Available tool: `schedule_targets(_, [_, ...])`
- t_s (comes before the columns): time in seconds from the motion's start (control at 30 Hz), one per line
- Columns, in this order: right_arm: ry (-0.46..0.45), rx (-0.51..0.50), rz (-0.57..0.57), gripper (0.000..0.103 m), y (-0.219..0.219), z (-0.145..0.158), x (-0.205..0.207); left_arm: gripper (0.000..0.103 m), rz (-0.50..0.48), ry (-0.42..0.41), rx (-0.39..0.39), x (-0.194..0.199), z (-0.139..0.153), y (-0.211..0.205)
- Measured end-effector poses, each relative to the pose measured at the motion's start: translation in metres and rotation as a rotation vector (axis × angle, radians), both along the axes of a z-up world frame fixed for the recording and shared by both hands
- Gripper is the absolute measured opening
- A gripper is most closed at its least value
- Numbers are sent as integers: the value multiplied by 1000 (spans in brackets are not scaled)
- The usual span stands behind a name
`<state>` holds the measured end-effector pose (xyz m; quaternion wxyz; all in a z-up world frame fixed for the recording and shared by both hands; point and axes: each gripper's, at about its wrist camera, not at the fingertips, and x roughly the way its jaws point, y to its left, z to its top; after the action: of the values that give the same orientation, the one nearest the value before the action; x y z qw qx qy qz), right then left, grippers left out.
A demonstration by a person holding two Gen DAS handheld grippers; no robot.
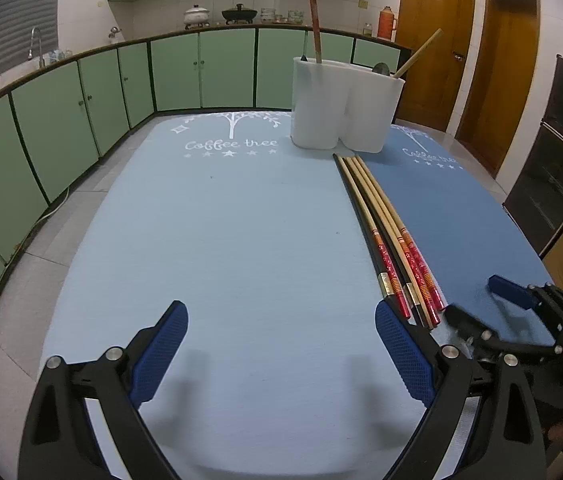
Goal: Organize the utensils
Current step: 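Reach the right tool to a red chopstick and close on it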
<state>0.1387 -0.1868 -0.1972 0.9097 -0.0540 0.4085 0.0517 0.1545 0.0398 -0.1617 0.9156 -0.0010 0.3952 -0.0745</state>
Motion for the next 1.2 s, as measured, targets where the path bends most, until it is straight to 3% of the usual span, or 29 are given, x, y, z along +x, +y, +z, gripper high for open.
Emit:
schedule_targets(0.1, [-1, 25, -55, 67, -17, 4, 2, 93, 1, -2, 2, 0, 0, 0])
schedule_targets(0.27, [27, 148, -10, 65, -21, 4, -2, 93, 0, 2, 1, 1, -1, -1])
schedule_targets(0.57, [33, 71, 70, 60, 11, 0, 5, 93, 1, 2, 9, 0, -1, 2])
schedule_targets(0.77, [22, 28, 31, 57, 6, 0, 6, 93, 2, 4, 7, 1, -1, 2])
schedule_targets(0.93, [12, 76, -36, 55, -13, 4, 1, 93, 3, 6, 0, 2, -1, 2])
schedule_targets(1.0, [28, 132, -28, 55, -15, 2, 0, 93, 4, 9, -4, 3, -3, 1])
schedule_targets(1.13, [15, 138, -12, 55, -10, 1, 1, 93, 2, 9, -2, 2, -4, -1])
schedule_targets(1.2, [8, 139, -16, 49, -9, 1, 4, 93, 4, 10, -2, 3, -4, -1])
